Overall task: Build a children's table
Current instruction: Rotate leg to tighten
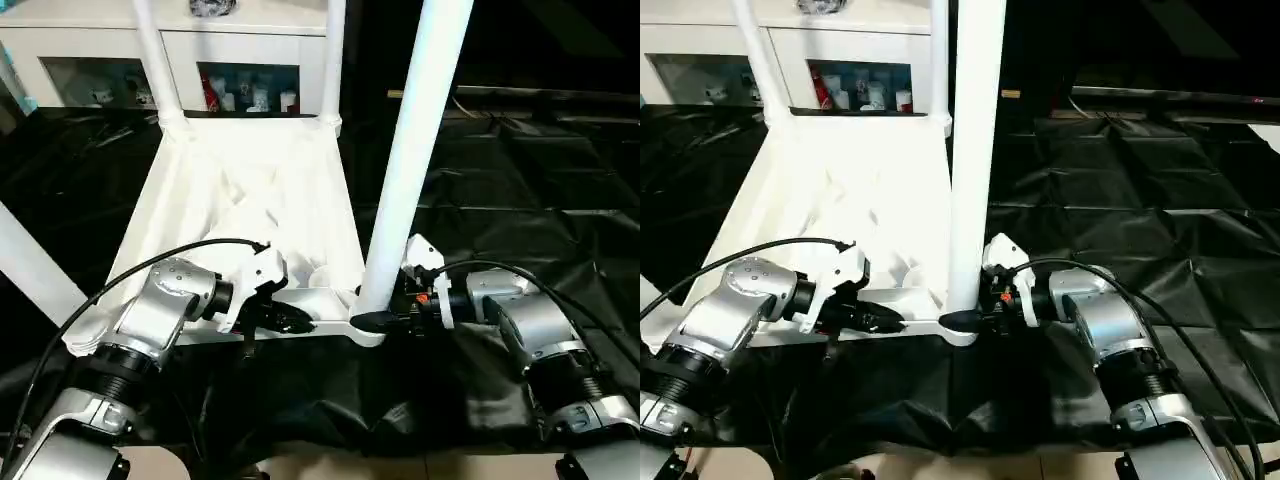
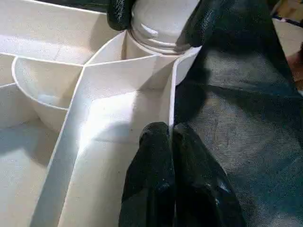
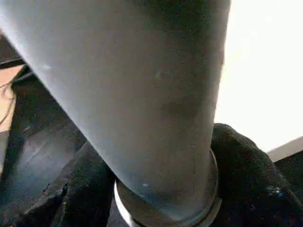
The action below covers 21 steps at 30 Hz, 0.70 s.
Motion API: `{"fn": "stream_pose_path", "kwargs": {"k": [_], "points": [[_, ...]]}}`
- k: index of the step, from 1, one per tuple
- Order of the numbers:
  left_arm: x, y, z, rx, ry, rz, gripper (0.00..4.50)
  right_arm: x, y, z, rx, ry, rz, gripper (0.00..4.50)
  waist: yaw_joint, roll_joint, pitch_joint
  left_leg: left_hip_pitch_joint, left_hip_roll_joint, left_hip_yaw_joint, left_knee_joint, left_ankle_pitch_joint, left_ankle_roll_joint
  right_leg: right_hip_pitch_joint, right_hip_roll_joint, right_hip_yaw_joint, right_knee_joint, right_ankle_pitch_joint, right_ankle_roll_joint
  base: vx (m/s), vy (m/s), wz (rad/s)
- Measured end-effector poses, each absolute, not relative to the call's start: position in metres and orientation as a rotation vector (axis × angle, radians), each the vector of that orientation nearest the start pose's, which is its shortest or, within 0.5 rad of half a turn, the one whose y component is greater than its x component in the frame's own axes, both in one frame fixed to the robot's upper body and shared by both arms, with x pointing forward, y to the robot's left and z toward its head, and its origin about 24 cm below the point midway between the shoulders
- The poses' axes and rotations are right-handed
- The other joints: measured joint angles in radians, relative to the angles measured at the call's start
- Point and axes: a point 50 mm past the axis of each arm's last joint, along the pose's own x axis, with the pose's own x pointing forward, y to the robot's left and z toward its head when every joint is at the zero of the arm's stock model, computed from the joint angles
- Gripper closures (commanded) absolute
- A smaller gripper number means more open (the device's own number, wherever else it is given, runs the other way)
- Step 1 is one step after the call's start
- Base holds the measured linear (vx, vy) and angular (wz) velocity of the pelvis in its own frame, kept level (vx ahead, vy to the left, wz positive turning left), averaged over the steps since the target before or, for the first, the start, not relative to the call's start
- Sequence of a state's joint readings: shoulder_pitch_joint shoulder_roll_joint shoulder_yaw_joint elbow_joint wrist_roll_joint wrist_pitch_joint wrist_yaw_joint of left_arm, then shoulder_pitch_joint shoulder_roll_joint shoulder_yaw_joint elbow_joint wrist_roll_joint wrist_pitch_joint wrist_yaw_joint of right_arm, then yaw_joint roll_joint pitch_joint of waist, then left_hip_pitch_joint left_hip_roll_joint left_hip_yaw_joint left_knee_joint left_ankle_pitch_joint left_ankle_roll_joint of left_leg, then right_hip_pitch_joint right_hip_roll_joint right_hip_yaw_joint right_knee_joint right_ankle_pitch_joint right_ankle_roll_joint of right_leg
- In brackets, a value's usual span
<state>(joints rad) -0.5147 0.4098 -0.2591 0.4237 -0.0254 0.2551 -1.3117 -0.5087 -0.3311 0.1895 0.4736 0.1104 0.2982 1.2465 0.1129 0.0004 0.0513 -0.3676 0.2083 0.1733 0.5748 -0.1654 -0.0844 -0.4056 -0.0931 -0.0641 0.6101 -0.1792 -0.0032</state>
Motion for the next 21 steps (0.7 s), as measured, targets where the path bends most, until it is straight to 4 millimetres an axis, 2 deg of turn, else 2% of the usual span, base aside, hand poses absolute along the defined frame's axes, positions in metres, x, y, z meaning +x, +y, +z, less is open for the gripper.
{"fn": "stream_pose_path", "kwargs": {"k": [3,6,13,15,17,21], "points": [[0.306,0.139,0.053,0.292,0.488,-1.303,4.50,0.312,-0.130,0.045,-0.064,0.428,1.179,1.92,-0.007,-0.001,0.000,0.002,0.000,0.000,0.000,0.000,0.000,0.001,0.000,0.000,0.000,0.002,-0.002,0.000,0.000,0.00],[0.318,0.129,0.052,0.292,0.469,-1.187,4.50,0.327,-0.123,0.041,-0.020,0.382,0.956,1.93,-0.029,-0.001,0.000,0.003,-0.001,-0.001,0.000,0.000,0.000,0.000,0.000,0.000,0.000,0.002,-0.001,-0.020,-0.002,-0.01],[0.330,0.104,0.049,0.237,0.432,-1.005,4.50,0.345,-0.110,0.037,0.057,0.336,0.617,1.94,-0.035,-0.001,0.000,0.002,-0.001,-0.002,-0.001,0.000,0.000,0.000,0.000,0.000,0.000,0.002,-0.001,0.000,0.000,0.00],[0.330,0.100,0.049,0.228,0.425,-0.987,4.50,0.347,-0.108,0.037,0.064,0.324,0.576,1.94,-0.036,-0.001,0.000,0.002,-0.001,-0.002,-0.001,0.000,0.000,0.000,0.000,0.000,0.000,0.002,-0.001,0.000,0.000,0.00],[0.330,0.099,0.049,0.227,0.422,-0.989,4.50,0.347,-0.108,0.037,0.053,0.309,0.571,1.38,-0.036,-0.001,-0.001,0.001,-0.001,-0.002,-0.001,0.000,-0.001,0.000,0.000,0.000,0.000,0.003,-0.002,0.026,0.004,0.00],[0.330,0.098,0.051,0.235,0.419,-1.000,4.50,0.347,-0.107,0.038,0.053,0.295,0.598,1.08,-0.036,-0.001,-0.001,0.000,0.000,-0.001,-0.001,0.000,0.000,0.000,0.001,0.000,-0.001,0.001,0.000,0.000,0.000,0.00]]}}
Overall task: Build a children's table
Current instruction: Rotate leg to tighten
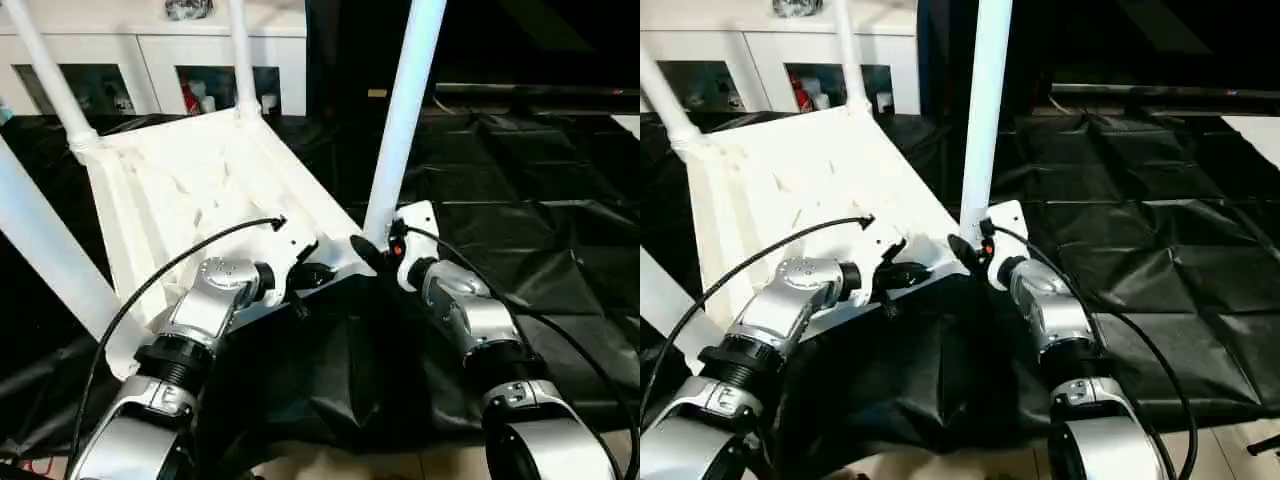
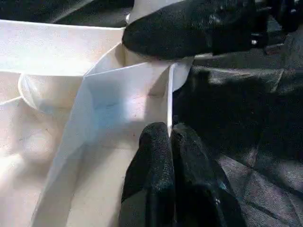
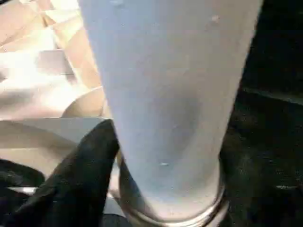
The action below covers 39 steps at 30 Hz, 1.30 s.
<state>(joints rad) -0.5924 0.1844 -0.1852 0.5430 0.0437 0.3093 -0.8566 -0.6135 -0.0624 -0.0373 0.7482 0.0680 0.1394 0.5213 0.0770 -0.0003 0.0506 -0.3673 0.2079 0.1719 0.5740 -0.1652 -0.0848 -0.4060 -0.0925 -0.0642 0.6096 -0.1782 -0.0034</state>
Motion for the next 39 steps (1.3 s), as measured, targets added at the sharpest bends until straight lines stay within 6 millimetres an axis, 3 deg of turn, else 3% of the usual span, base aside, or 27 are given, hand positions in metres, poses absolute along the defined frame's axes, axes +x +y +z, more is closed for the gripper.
{"fn": "stream_pose_path", "kwargs": {"k": [3,8,18,26,39], "points": [[0.329,0.100,0.051,0.239,0.421,-1.015,4.50,0.346,-0.109,0.038,0.045,0.296,0.642,0.73,-0.001,0.000,0.000,0.000,0.000,0.000,0.000,0.000,0.000,0.000,0.000,0.000,0.000,0.000,0.000,0.000,0.000,0.00],[0.326,0.112,0.052,0.263,0.429,-1.080,4.50,0.338,-0.119,0.041,-0.017,0.311,0.819,0.73,0.001,0.000,0.000,0.000,0.000,0.000,0.000,0.000,0.000,0.000,0.000,0.000,0.000,0.000,0.000,0.000,0.000,0.00],[0.309,0.129,0.053,0.282,0.440,-1.293,4.50,0.318,-0.133,0.048,-0.107,0.391,1.175,0.73,0.031,0.000,0.001,-0.001,0.000,0.002,0.001,0.000,0.000,0.000,0.000,0.000,-0.001,-0.001,0.000,0.000,0.000,0.00],[0.304,0.137,0.054,0.316,0.462,-1.392,4.50,0.307,-0.137,0.052,-0.121,0.463,1.315,0.73,0.039,0.001,0.001,-0.001,0.001,0.001,0.001,0.000,0.000,0.001,-0.001,0.000,0.000,-0.001,0.000,0.000,0.000,0.00],[0.302,0.138,0.054,0.313,0.470,-1.424,4.50,0.303,-0.138,0.050,-0.101,0.473,1.316,1.77,0.042,0.001,0.001,-0.001,0.000,0.001,0.001,0.000,0.000,0.001,-0.001,0.000,0.000,-0.001,0.000,0.000,0.000,0.00]]}}
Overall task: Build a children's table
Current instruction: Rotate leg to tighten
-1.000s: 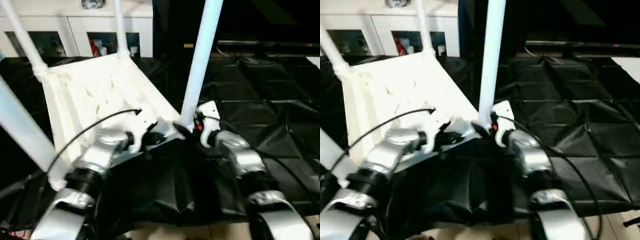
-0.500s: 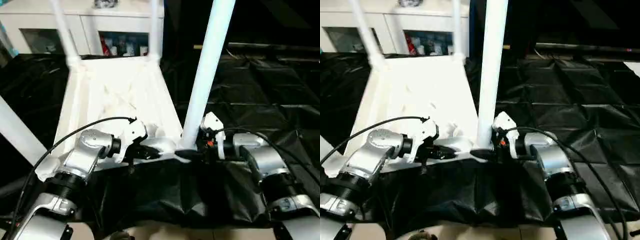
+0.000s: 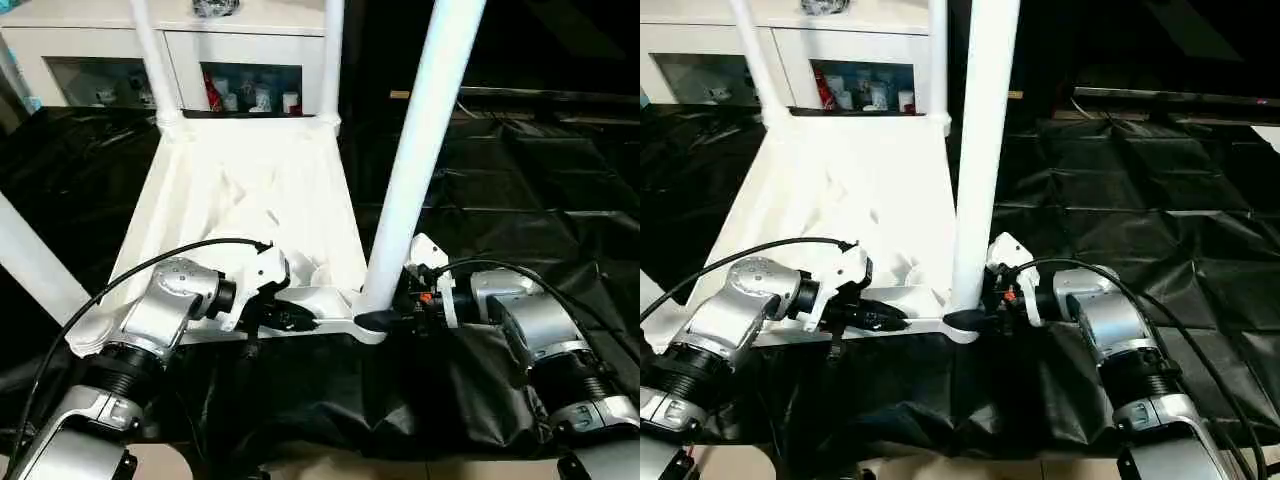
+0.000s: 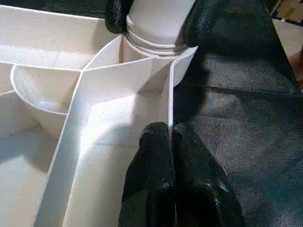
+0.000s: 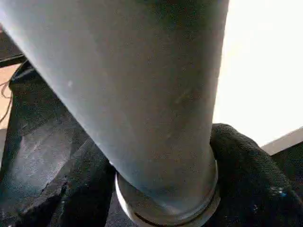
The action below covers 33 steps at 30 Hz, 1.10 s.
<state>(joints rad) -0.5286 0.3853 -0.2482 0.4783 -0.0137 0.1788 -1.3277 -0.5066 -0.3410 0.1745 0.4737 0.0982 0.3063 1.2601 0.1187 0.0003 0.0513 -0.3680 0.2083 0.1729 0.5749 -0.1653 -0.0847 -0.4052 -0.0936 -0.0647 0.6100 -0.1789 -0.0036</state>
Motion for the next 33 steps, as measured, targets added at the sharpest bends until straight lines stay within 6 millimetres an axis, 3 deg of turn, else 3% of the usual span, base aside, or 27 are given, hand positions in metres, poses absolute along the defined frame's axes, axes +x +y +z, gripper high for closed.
{"fn": "stream_pose_path", "kwargs": {"k": [4,6,9,15,18,19,27,33], "points": [[0.308,0.139,0.051,0.297,0.451,-1.317,4.50,0.312,-0.133,0.044,-0.077,0.410,1.174,1.90,-0.012,-0.001,-0.001,0.002,0.000,0.000,-0.001,0.000,0.000,0.000,0.000,0.000,0.001,0.002,-0.002,0.000,0.000,0.00],[0.315,0.136,0.050,0.288,0.437,-1.224,4.50,0.321,-0.126,0.039,-0.029,0.367,1.021,1.92,-0.031,-0.002,0.000,0.003,0.000,-0.001,0.000,0.000,0.000,0.000,0.000,0.000,0.001,0.002,-0.001,0.000,0.000,0.00],[0.322,0.125,0.049,0.278,0.424,-1.141,4.50,0.331,-0.119,0.036,0.019,0.348,0.848,1.94,-0.044,-0.002,0.000,0.003,0.000,-0.002,0.000,0.000,0.000,-0.001,0.000,0.000,0.000,0.002,-0.001,0.000,0.000,0.00],[0.330,0.105,0.048,0.254,0.401,-1.011,4.50,0.345,-0.108,0.036,0.029,0.303,0.603,1.94,-0.045,-0.002,0.000,0.002,0.000,-0.002,-0.002,0.000,0.000,-0.001,0.001,0.000,0.000,0.002,-0.001,0.000,0.000,0.00],[0.330,0.104,0.049,0.248,0.403,-1.007,4.50,0.345,-0.106,0.036,0.025,0.290,0.591,1.94,-0.044,-0.001,-0.001,0.002,-0.001,-0.001,-0.002,0.000,0.000,-0.001,0.001,0.000,0.000,0.002,-0.001,0.000,0.000,0.00],[0.330,0.103,0.049,0.248,0.403,-1.011,4.50,0.345,-0.107,0.036,0.028,0.285,0.593,1.41,-0.043,-0.001,-0.001,0.001,0.000,-0.001,-0.002,0.000,0.000,-0.001,0.001,0.000,0.000,0.002,-0.001,0.000,0.000,0.00],[0.325,0.114,0.051,0.264,0.411,-1.061,4.50,0.337,-0.111,0.038,0.034,0.278,0.757,0.73,-0.046,-0.002,0.000,0.001,0.000,-0.001,-0.002,0.000,0.000,-0.001,0.001,0.000,-0.001,0.001,-0.001,0.000,0.000,0.00],[0.316,0.126,0.052,0.257,0.428,-1.164,4.50,0.327,-0.121,0.042,-0.018,0.307,0.962,0.73,-0.038,-0.002,0.000,0.000,0.000,-0.001,-0.002,0.000,0.000,-0.002,0.001,0.000,-0.002,0.000,0.000,0.000,0.000,0.00]]}}
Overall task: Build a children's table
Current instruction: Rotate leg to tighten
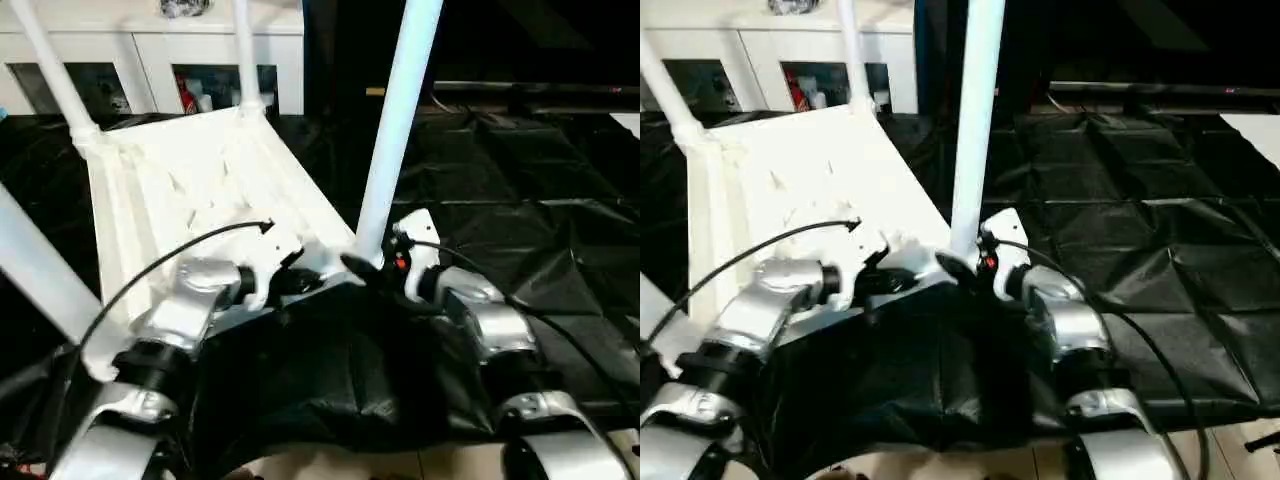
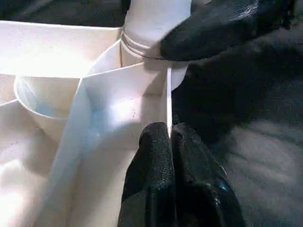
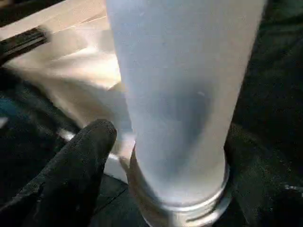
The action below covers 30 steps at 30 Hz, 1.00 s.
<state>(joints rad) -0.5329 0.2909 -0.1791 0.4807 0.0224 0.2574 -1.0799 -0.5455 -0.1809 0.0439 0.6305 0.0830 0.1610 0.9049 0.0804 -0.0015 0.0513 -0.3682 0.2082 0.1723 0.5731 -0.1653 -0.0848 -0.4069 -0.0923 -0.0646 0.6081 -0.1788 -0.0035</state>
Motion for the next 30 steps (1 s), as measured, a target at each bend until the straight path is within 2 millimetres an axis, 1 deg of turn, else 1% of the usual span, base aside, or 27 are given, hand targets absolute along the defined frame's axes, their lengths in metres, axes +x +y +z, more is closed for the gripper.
{"fn": "stream_pose_path", "kwargs": {"k": [4,7,10,12,15,16,19,20,22,23,25,26,28,30], "points": [[0.307,0.131,0.052,0.250,0.447,-1.274,4.50,0.318,-0.124,0.044,-0.062,0.337,1.126,0.73,0.018,0.000,0.000,-0.001,0.000,0.002,0.000,0.000,0.000,0.000,0.000,0.000,0.000,-0.001,0.000,0.000,0.000,0.00],[0.303,0.134,0.053,0.269,0.465,-1.323,4.50,0.312,-0.129,0.046,-0.082,0.371,1.224,0.73,0.027,0.000,0.000,0.000,0.000,0.002,0.001,0.000,0.000,0.000,-0.001,0.000,0.001,-0.001,0.000,0.000,0.000,0.00],[0.301,0.133,0.053,0.273,0.468,-1.344,4.50,0.310,-0.133,0.047,-0.076,0.390,1.254,0.73,0.032,0.000,0.000,0.000,0.000,0.002,0.001,0.000,0.000,0.001,-0.001,0.000,0.002,-0.001,0.000,0.000,0.000,0.00],[0.298,0.135,0.054,0.275,0.477,-1.380,4.50,0.304,-0.135,0.048,-0.078,0.416,1.310,0.73,0.035,0.000,0.000,0.000,0.000,0.002,0.001,0.000,0.000,0.001,-0.001,0.000,0.002,-0.001,0.000,0.000,0.000,0.00],[0.295,0.137,0.054,0.269,0.483,-1.408,4.50,0.301,-0.136,0.049,-0.071,0.442,1.358,1.04,0.036,0.000,0.000,0.000,0.000,0.002,0.001,0.000,0.000,0.001,-0.001,0.000,0.002,-0.001,0.000,0.000,0.000,0.00],[0.294,0.138,0.054,0.270,0.484,-1.413,4.50,0.301,-0.136,0.049,-0.069,0.444,1.359,1.07,0.036,0.000,0.000,0.000,0.000,0.002,0.001,0.000,0.000,0.001,-0.001,0.000,0.002,-0.001,0.000,0.000,0.000,0.00],[0.294,0.138,0.054,0.270,0.487,-1.417,4.50,0.300,-0.136,0.049,-0.064,0.449,1.360,1.38,0.036,0.000,0.000,0.000,0.000,0.002,0.001,0.000,0.000,0.001,-0.001,0.000,0.002,-0.001,0.000,0.000,0.000,0.00],[0.294,0.138,0.054,0.270,0.488,-1.419,4.50,0.300,-0.136,0.049,-0.063,0.451,1.360,1.38,0.036,0.000,0.000,0.000,0.000,0.001,0.001,0.000,0.000,0.001,-0.001,0.000,0.002,-0.001,0.000,0.000,0.000,0.00],[0.294,0.138,0.053,0.270,0.489,-1.422,4.50,0.300,-0.136,0.049,-0.060,0.457,1.358,1.61,0.037,0.000,0.000,0.000,0.000,0.001,0.001,0.000,0.000,0.001,-0.001,0.000,0.002,-0.001,0.000,0.000,0.000,0.00],[0.294,0.138,0.053,0.270,0.490,-1.423,4.50,0.300,-0.136,0.049,-0.060,0.458,1.358,1.61,0.037,0.000,0.000,0.000,0.000,0.001,0.001,0.000,0.000,0.001,-0.001,0.000,0.002,-0.001,0.000,0.000,0.000,0.00],[0.294,0.138,0.053,0.272,0.489,-1.417,4.50,0.300,-0.136,0.048,-0.063,0.452,1.347,1.80,0.036,0.000,0.000,0.000,0.000,0.001,0.001,0.000,0.000,0.001,-0.001,0.000,0.002,-0.001,0.000,0.000,0.000,0.00],[0.294,0.138,0.053,0.273,0.488,-1.412,4.50,0.301,-0.135,0.048,-0.067,0.446,1.339,1.80,0.035,0.000,0.000,0.000,0.000,0.001,0.001,0.000,0.000,0.001,-0.001,0.000,0.002,-0.001,0.000,0.000,0.000,0.00],[0.297,0.138,0.053,0.284,0.478,-1.370,4.50,0.304,-0.132,0.046,-0.074,0.417,1.282,1.90,0.031,0.000,0.000,0.002,0.000,0.001,0.001,0.000,0.000,0.001,-0.001,0.000,0.003,0.000,-0.001,0.000,0.000,0.00],[0.303,0.137,0.051,0.287,0.464,-1.283,4.50,0.312,-0.126,0.040,-0.052,0.390,1.156,1.94,0.025,0.001,0.000,0.004,0.000,0.000,0.001,0.000,0.000,0.002,-0.001,0.000,0.003,0.000,-0.001,0.000,0.000,0.00]]}}
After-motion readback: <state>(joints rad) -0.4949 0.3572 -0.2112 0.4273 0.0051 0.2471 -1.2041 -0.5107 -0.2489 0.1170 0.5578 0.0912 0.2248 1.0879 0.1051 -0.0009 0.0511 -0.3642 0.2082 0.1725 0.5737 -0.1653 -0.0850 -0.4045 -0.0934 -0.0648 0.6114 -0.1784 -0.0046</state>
